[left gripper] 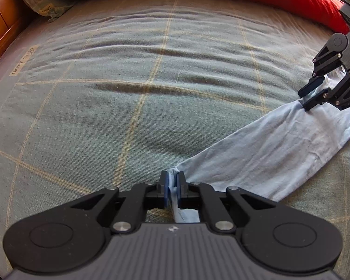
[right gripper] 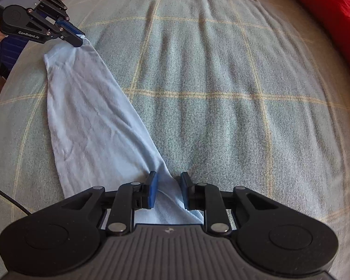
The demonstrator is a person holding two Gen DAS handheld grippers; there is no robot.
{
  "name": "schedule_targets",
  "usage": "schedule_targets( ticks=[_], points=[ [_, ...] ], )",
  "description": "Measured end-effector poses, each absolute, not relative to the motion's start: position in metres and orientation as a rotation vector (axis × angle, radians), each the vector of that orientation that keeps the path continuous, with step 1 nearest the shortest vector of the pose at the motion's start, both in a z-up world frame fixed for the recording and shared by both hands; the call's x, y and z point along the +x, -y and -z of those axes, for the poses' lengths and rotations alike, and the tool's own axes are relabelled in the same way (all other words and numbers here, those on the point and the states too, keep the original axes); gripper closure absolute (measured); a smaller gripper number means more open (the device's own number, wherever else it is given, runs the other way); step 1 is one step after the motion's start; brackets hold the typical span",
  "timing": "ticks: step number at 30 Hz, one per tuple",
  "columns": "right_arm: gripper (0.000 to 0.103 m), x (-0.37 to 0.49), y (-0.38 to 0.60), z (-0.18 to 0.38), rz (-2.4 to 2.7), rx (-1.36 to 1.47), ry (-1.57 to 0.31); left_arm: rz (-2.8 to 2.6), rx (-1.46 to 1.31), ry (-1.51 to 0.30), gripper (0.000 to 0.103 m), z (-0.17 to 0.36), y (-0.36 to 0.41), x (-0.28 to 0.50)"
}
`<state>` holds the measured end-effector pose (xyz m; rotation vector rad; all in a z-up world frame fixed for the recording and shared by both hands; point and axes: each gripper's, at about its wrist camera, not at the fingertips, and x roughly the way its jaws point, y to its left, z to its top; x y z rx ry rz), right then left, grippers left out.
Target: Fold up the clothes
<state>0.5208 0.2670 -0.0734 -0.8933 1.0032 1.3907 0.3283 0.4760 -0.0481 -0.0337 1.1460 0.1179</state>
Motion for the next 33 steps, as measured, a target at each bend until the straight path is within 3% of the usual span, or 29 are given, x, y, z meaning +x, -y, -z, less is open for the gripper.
schedule_targets(
  ticks=[2, 4, 10, 21, 22, 28, 30, 33],
  points=[
    [0.083, 0.519, -0.27, 0.072, -1.389, -0.912, -1.0, -0.121, -0.031, -1.135, 0.098, 0.047, -0.475, 0.328],
    [0.097, 0.517, -0.272, 0.07, -1.386, -0.924, -0.993, -0.124, -0.033, -1.122, 0.098, 0.044, -0.476, 0.327],
    [0.101, 0.503, -0.268, 0.05, -1.351, -0.938, -0.89, -0.14, -0.036, -1.062, 0.098, 0.03, -0.475, 0.321],
    [0.101, 0.508, -0.286, 0.036, -1.218, -0.94, -0.71, -0.203, -0.038, -0.997, 0.093, 0.015, -0.489, 0.335],
    [0.1, 0.511, -0.291, 0.04, -1.212, -0.92, -0.739, -0.216, -0.047, -1.012, 0.089, 0.019, -0.492, 0.339],
    [0.086, 0.511, -0.28, 0.03, -1.172, -0.751, -0.843, -0.341, -0.064, -1.036, 0.091, 0.02, -0.5, 0.334],
    [0.084, 0.504, -0.269, 0.03, -1.155, -0.723, -0.88, -0.302, -0.092, -1.034, 0.082, 0.019, -0.493, 0.333],
    [0.083, 0.49, -0.254, 0.036, -1.13, -0.696, -0.946, -0.24, -0.045, -1.042, 0.079, 0.029, -0.471, 0.34]
  ],
)
